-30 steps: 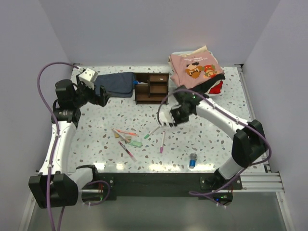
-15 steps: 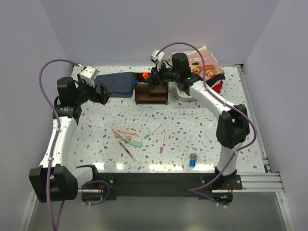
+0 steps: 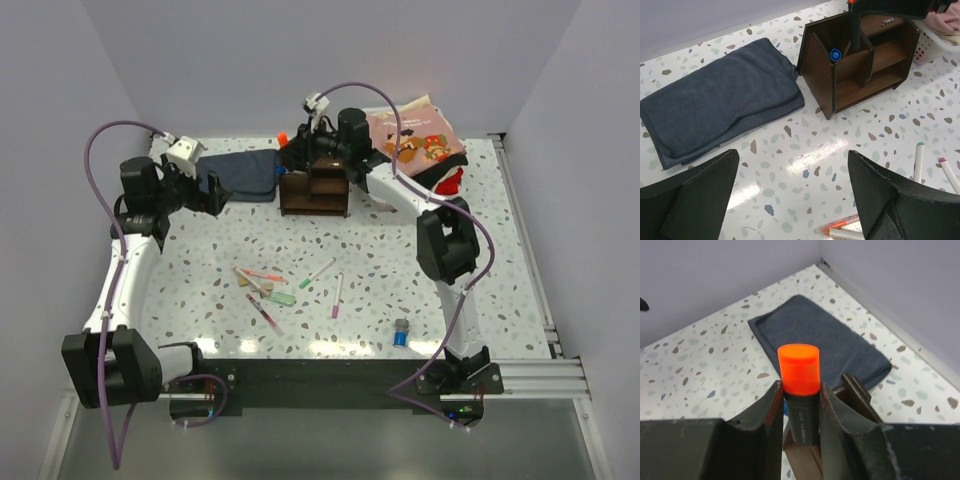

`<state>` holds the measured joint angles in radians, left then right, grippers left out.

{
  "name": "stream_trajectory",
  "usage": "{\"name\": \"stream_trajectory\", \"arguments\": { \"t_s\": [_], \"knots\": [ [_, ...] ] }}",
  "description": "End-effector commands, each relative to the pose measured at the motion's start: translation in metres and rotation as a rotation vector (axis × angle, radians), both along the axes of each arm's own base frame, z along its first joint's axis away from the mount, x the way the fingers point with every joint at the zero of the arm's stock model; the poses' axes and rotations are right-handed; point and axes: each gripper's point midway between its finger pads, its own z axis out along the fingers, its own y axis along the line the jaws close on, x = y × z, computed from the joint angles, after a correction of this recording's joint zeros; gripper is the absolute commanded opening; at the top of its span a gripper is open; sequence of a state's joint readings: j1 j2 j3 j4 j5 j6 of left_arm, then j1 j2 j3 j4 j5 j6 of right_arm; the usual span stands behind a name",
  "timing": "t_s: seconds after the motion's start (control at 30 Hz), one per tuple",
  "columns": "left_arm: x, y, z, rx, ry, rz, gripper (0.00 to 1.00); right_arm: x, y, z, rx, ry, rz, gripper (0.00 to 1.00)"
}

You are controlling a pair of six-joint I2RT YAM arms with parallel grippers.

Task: Sort the stationery into containers
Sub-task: Place the pen in the storage box.

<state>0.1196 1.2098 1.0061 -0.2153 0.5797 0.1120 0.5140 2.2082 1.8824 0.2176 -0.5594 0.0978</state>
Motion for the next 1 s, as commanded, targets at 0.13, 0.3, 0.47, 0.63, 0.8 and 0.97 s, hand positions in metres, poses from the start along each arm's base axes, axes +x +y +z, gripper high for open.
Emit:
{"name": "stream_trajectory", "arguments": {
  "t_s": [0.13,0.3,0.47,0.63,0.8,0.97],
  "knots": [
    [0.015,0.001,0.014,-0.046,-0.026,0.006,0.95,0.02,-0.001,0.047,0.057,-0.148,-0.064,0.0],
    [0.021,-0.001,0.014,-0.071,-0.021,-0.002,0.95,0.03,-0.005,0.025,0.017,-0.146,-0.106,0.0],
    [0.023,-0.001,0.013,-0.07,-0.015,-0.001,0.95,0.034,-0.007,0.0,-0.019,-0.136,-0.114,0.0],
    [0.022,-0.001,0.009,-0.065,-0.008,-0.002,0.94,0.033,-0.011,-0.02,-0.045,-0.116,-0.132,0.08],
    [0.024,0.002,0.011,-0.051,-0.02,0.004,0.94,0.029,-0.02,-0.016,-0.052,-0.113,-0.169,0.36],
    [0.025,0.001,0.014,-0.054,-0.038,0.001,0.94,0.016,-0.029,-0.007,-0.056,-0.11,-0.178,0.49]
  ]
}}
